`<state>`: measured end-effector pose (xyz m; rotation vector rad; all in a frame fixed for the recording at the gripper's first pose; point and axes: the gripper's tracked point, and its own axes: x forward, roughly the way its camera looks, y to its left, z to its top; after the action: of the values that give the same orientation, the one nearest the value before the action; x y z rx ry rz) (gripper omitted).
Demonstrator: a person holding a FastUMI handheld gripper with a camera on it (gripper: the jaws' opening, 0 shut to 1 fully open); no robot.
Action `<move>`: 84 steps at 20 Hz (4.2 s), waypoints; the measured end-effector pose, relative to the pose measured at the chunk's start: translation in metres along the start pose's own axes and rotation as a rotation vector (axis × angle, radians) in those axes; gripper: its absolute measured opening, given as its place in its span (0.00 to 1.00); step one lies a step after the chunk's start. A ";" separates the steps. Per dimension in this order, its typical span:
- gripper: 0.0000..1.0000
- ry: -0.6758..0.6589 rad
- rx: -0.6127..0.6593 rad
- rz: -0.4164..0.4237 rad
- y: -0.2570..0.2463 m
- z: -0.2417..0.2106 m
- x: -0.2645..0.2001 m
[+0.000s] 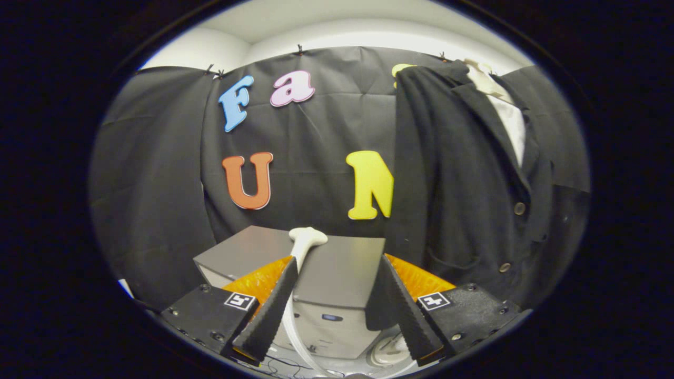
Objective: Iron the clothes twice with a garment steamer, once on the left side and once on the right side.
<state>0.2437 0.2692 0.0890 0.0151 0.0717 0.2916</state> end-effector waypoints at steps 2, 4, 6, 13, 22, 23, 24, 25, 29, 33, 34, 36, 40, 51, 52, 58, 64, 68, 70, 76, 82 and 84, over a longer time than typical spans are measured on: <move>0.97 0.028 -0.008 0.002 0.016 0.006 0.040; 0.97 0.068 -0.005 0.019 0.033 0.007 0.081; 0.97 0.130 -0.005 0.028 0.044 0.000 0.118; 0.96 0.363 -0.054 0.034 0.076 -0.049 0.217; 0.81 0.603 -0.008 0.036 0.086 -0.094 0.253; 0.76 0.632 0.007 0.034 0.087 -0.098 0.253; 0.72 0.622 0.014 0.023 0.086 -0.095 0.256; 0.71 0.635 0.018 0.018 0.084 -0.096 0.257; 0.50 0.640 0.044 0.006 0.081 -0.094 0.258; 0.45 0.619 0.098 0.044 0.077 -0.094 0.250; 0.44 0.598 0.105 0.048 0.075 -0.090 0.247; 0.44 0.550 0.105 0.056 0.073 -0.080 0.235; 0.43 0.414 0.089 0.060 0.068 -0.056 0.203; 0.42 0.089 0.178 0.092 0.036 0.013 0.047; 0.42 0.052 0.170 0.090 0.030 0.024 0.028; 0.42 -0.131 0.142 0.049 -0.019 0.066 -0.081; 0.42 -0.238 0.116 -0.064 -0.085 0.101 -0.146; 0.42 -0.279 0.104 -0.142 -0.127 0.127 -0.152; 0.42 -0.301 0.098 -0.166 -0.144 0.143 -0.150; 0.42 -0.325 0.055 -0.223 -0.181 0.186 -0.114; 0.42 -0.321 0.004 -0.301 -0.206 0.217 -0.075; 0.42 -0.307 -0.022 -0.339 -0.212 0.218 -0.064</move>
<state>0.2589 0.0465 0.3054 0.0250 -0.2324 -0.0506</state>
